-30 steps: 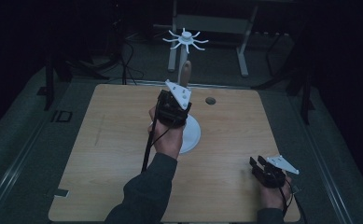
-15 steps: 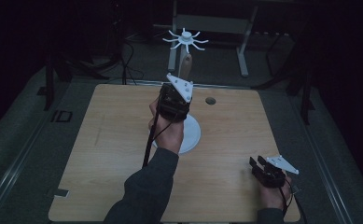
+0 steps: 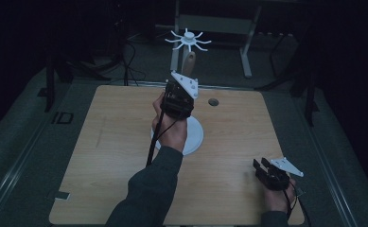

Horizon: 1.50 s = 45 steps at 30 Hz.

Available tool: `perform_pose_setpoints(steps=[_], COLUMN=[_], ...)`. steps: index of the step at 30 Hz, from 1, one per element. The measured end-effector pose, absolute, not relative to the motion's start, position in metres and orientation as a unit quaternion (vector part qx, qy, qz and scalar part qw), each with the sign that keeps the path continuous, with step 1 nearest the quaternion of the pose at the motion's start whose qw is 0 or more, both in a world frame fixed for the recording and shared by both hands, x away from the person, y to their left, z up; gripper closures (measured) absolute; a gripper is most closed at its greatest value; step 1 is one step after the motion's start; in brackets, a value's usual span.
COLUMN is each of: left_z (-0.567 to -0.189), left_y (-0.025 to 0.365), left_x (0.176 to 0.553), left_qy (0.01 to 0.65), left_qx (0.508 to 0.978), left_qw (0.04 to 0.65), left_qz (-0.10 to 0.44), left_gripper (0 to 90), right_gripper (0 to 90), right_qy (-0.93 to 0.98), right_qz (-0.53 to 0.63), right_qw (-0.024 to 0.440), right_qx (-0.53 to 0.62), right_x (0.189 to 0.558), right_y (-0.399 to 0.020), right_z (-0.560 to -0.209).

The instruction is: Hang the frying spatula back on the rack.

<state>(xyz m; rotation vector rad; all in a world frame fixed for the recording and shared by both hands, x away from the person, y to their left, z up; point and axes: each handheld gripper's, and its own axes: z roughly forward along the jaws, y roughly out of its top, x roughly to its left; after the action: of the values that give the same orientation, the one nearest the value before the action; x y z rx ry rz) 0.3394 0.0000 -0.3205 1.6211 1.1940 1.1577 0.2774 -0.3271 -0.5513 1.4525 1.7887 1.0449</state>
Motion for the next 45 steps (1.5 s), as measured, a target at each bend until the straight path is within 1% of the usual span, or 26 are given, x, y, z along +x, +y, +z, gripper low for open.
perform_pose_setpoints(steps=[11, 31, 45], left_z=[-0.323, -0.317, -0.322], left_y=[0.001, 0.001, 0.006], left_x=[0.348, 0.361, 0.364], left_qy=[0.477, 0.479, 0.479], left_qx=[0.645, 0.652, 0.655], left_qw=[0.38, 0.358, 0.368], left_qz=[0.461, 0.467, 0.454], left_gripper=[74.6, 74.5, 74.3], right_gripper=[60.7, 60.7, 60.5], right_qy=[0.675, 0.675, 0.675], right_qz=[0.393, 0.393, 0.393], right_qw=[0.302, 0.3, 0.3], right_qx=[0.547, 0.547, 0.548], right_x=[0.277, 0.277, 0.277], right_y=[-0.327, -0.327, -0.328], right_z=[-0.551, -0.552, -0.552])
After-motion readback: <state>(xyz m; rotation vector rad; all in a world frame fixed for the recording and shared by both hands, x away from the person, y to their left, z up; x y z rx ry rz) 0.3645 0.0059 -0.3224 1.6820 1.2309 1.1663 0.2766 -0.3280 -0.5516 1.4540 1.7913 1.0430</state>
